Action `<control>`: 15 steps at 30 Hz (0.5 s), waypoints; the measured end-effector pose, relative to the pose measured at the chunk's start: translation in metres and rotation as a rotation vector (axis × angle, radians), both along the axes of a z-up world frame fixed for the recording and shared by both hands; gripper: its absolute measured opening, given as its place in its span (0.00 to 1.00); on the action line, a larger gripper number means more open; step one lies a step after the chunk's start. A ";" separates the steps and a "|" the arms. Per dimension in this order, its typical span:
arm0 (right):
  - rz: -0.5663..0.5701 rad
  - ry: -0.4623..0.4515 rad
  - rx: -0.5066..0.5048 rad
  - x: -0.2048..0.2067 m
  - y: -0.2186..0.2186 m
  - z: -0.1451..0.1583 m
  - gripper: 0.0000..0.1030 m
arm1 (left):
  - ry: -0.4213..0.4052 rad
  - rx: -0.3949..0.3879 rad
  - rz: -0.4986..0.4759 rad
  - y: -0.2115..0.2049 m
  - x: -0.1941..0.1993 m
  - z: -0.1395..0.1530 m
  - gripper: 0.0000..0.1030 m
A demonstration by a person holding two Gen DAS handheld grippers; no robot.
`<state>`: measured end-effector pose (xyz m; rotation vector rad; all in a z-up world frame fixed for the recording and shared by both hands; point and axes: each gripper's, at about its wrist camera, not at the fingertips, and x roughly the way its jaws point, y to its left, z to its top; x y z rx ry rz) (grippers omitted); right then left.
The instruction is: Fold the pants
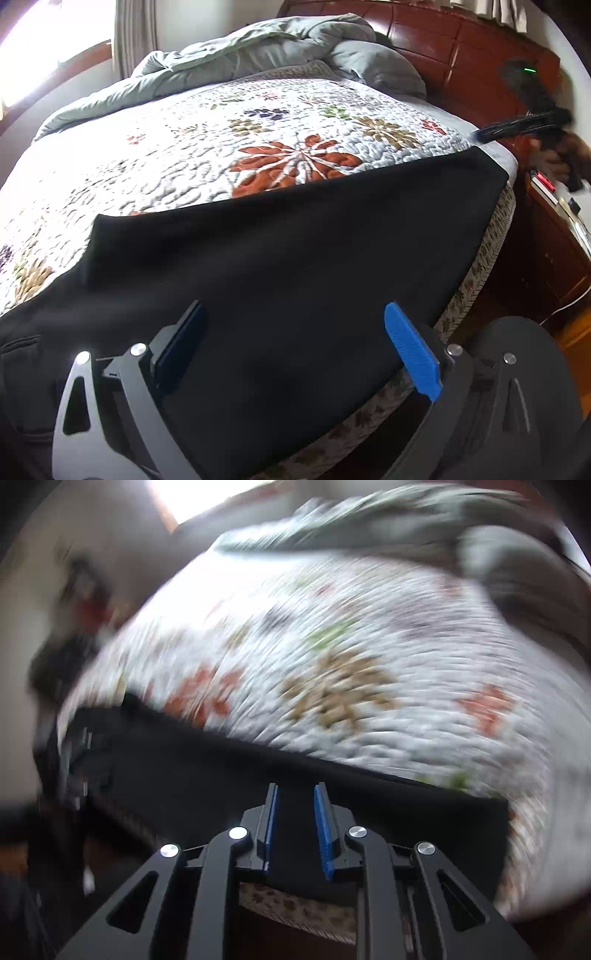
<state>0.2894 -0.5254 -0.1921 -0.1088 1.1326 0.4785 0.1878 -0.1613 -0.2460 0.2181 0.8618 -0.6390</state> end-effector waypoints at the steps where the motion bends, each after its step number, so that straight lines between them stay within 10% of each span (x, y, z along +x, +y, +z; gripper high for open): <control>1: 0.046 0.015 -0.037 0.011 0.010 -0.007 0.17 | 0.001 -0.006 -0.009 -0.001 -0.001 0.000 0.93; 15: 0.278 0.220 -0.148 0.057 0.025 -0.034 0.18 | 0.029 -0.043 0.001 0.002 0.018 -0.006 0.93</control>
